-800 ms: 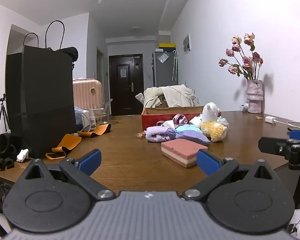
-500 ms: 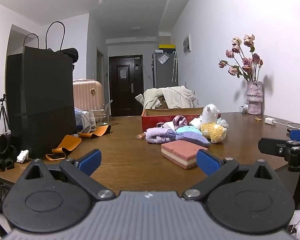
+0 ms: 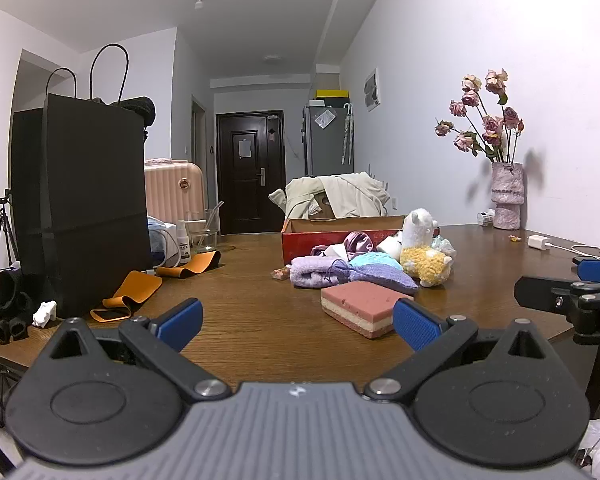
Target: Organize soft objects
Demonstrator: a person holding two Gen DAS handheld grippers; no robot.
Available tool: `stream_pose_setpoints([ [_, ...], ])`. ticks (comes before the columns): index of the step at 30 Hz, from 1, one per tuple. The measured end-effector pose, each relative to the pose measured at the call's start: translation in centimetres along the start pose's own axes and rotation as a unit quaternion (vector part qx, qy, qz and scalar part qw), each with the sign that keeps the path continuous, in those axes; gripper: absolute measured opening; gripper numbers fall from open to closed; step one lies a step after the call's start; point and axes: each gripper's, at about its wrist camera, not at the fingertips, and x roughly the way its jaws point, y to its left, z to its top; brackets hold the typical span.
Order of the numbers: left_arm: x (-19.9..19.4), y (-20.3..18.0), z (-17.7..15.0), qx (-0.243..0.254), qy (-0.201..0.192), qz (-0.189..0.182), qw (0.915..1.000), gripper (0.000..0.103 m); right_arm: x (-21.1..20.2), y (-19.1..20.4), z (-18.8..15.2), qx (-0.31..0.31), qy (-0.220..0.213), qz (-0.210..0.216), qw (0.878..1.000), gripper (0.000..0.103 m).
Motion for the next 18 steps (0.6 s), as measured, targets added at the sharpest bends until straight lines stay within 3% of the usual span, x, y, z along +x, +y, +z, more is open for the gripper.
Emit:
stream_pose_setpoints([
  [18,-0.11,-0.06,0.09,0.001,0.0,0.003,1.0,0.103,0.1,-0.06,-0.15,0.002,0.001,-0.001,1.0,0.103],
])
